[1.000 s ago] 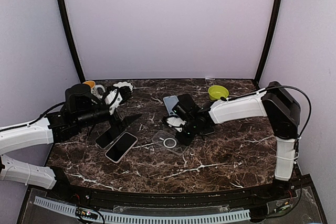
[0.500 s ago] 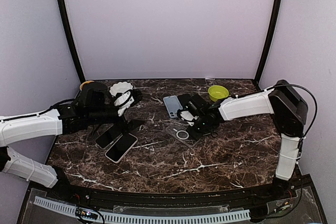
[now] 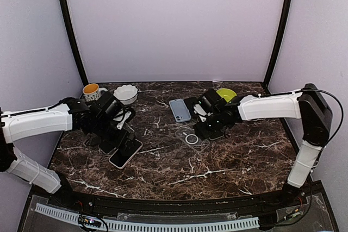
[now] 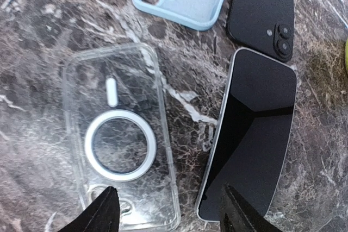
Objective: Take the phone out of the phone case
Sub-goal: Adjust the phone case at the center of the board, then adjust the phone with the phone case at the center of the board.
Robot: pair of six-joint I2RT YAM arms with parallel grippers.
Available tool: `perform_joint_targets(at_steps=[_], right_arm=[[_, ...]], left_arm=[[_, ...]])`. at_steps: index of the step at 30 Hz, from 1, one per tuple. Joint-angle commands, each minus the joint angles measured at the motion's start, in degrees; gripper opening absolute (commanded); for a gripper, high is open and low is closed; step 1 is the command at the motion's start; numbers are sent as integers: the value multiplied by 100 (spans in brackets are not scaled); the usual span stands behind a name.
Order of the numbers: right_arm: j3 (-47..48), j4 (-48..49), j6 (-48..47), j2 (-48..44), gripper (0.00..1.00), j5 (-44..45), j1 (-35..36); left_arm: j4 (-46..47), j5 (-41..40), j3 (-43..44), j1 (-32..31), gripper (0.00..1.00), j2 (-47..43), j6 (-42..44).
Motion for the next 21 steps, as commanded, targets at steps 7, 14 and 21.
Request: perform_joint_targets(at_steps=[7,14,21], right_arm=[[-64,152,330,-1230,67,-485,8],[-487,206,409,-1683,69,-525,8],[-783,382,427,-2059,79,-587,9]], left_arm=[[-1142,-95,-234,89,98,565,-1480],[-1075,-109,-306,199,99,947,-1373],[-785,-28,-431,412,99,1245,-1261]])
